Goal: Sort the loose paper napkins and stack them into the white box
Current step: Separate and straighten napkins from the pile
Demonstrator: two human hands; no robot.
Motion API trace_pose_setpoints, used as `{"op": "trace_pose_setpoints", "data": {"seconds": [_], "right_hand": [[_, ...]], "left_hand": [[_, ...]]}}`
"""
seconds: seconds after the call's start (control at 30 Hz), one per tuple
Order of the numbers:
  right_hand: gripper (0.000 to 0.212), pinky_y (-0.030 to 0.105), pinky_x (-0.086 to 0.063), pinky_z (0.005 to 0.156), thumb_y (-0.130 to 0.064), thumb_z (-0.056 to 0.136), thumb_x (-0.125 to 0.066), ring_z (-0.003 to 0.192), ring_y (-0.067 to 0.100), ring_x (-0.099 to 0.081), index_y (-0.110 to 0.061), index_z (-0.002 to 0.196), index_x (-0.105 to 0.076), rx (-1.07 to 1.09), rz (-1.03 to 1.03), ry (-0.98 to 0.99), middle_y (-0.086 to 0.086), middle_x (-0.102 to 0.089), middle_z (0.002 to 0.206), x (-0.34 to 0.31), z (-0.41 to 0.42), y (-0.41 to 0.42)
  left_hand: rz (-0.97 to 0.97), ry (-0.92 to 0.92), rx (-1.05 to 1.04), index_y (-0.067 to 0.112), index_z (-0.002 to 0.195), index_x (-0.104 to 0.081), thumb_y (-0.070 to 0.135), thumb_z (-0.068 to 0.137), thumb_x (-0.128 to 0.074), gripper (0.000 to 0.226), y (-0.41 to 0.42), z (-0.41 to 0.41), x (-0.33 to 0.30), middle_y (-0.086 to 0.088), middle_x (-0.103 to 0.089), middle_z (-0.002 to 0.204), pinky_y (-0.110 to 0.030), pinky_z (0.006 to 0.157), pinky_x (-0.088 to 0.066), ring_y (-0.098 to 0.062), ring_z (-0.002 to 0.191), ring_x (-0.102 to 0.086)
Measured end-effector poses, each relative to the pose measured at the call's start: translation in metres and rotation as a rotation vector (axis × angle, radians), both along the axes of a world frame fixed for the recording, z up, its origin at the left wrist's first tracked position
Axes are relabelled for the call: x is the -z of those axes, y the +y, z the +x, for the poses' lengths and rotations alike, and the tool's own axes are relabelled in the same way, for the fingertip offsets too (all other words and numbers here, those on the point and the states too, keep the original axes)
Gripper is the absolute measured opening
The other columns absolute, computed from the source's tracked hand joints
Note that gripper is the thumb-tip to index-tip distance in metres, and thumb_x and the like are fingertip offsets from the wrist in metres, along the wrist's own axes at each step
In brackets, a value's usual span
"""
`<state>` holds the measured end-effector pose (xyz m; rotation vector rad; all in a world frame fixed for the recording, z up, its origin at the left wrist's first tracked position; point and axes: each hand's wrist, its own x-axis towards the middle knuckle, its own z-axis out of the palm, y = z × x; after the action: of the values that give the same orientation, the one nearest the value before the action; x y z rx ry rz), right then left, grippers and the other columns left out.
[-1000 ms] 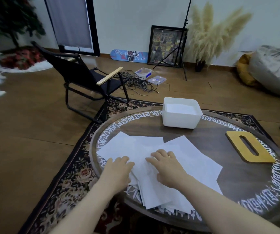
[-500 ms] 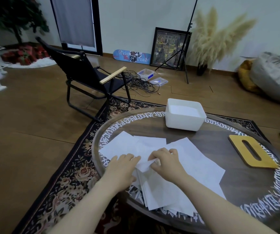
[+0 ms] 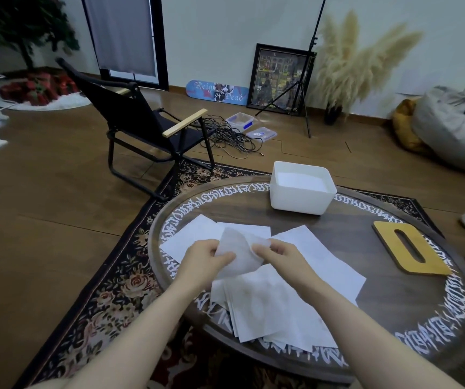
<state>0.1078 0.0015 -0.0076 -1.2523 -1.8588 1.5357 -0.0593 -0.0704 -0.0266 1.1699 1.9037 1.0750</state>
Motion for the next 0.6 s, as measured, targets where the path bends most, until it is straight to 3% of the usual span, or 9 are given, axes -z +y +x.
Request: {"op": "trace_pose_setpoints", "data": {"seconds": [0.07,0.13,0.27,0.37,0.47,0.6], "right_hand": [[0.049,0.015,-0.042,0.074,-0.043,0.09,-0.061,0.076,0.008,-0.065,0.006,0.093,-0.061,-0.004,-0.054,0.037,0.013,-0.069,0.087,-0.003,0.003,-0.002],[0.046,0.016,-0.041,0.074,-0.045,0.088,-0.062,0.075,0.008,-0.066,0.0,0.096,-0.064,-0.015,-0.091,0.049,0.006,-0.073,0.088,-0.004,0.005,-0.004],[0.018,0.012,-0.044,0.068,-0.02,0.084,-0.072,0.067,0.012,-0.064,-0.007,0.089,-0.062,-0.045,-0.093,-0.008,0.002,-0.072,0.07,-0.001,0.007,-0.004],[0.012,0.007,-0.044,0.059,-0.008,0.083,-0.071,0.058,0.015,-0.06,-0.008,0.08,-0.059,-0.022,-0.099,-0.042,0.003,-0.068,0.062,0.005,0.007,-0.004],[0.013,0.006,-0.043,0.056,-0.007,0.083,-0.07,0.055,0.013,-0.06,-0.011,0.078,-0.059,0.007,-0.088,-0.059,0.006,-0.067,0.063,0.01,0.004,-0.005],[0.01,0.016,-0.047,0.064,-0.016,0.083,-0.071,0.063,0.013,-0.059,-0.011,0.088,-0.064,0.048,-0.013,-0.154,0.004,-0.068,0.074,0.02,0.005,-0.003]], "left_hand": [[-0.001,-0.143,-0.052,0.005,0.083,-0.07,0.025,0.08,-0.07,0.021,0.001,0.001,-0.003,-0.011,-0.071,0.082,-0.038,0.069,-0.052,-0.027,0.077,-0.067],[-0.015,-0.247,-0.097,0.007,0.079,-0.069,0.013,0.085,-0.069,0.009,0.001,0.002,-0.003,-0.009,-0.071,0.081,-0.034,0.066,-0.051,-0.023,0.074,-0.065],[-0.026,-0.365,-0.132,0.013,0.077,-0.068,0.01,0.087,-0.067,0.011,-0.001,0.005,-0.001,-0.006,-0.071,0.083,-0.032,0.064,-0.052,-0.022,0.074,-0.066],[-0.056,-0.457,-0.146,0.013,0.089,-0.069,0.013,0.087,-0.068,0.003,-0.006,0.007,0.003,-0.005,-0.072,0.091,-0.029,0.063,-0.052,-0.02,0.079,-0.068],[-0.102,-0.519,-0.131,0.01,0.098,-0.069,0.004,0.083,-0.069,0.016,-0.009,0.01,0.005,-0.008,-0.072,0.097,-0.039,0.074,-0.057,-0.027,0.088,-0.068],[-0.089,-0.481,-0.191,0.009,0.086,-0.064,-0.012,0.082,-0.06,0.021,-0.012,0.006,0.002,-0.007,-0.068,0.089,-0.027,0.06,-0.051,-0.019,0.074,-0.063]]}}
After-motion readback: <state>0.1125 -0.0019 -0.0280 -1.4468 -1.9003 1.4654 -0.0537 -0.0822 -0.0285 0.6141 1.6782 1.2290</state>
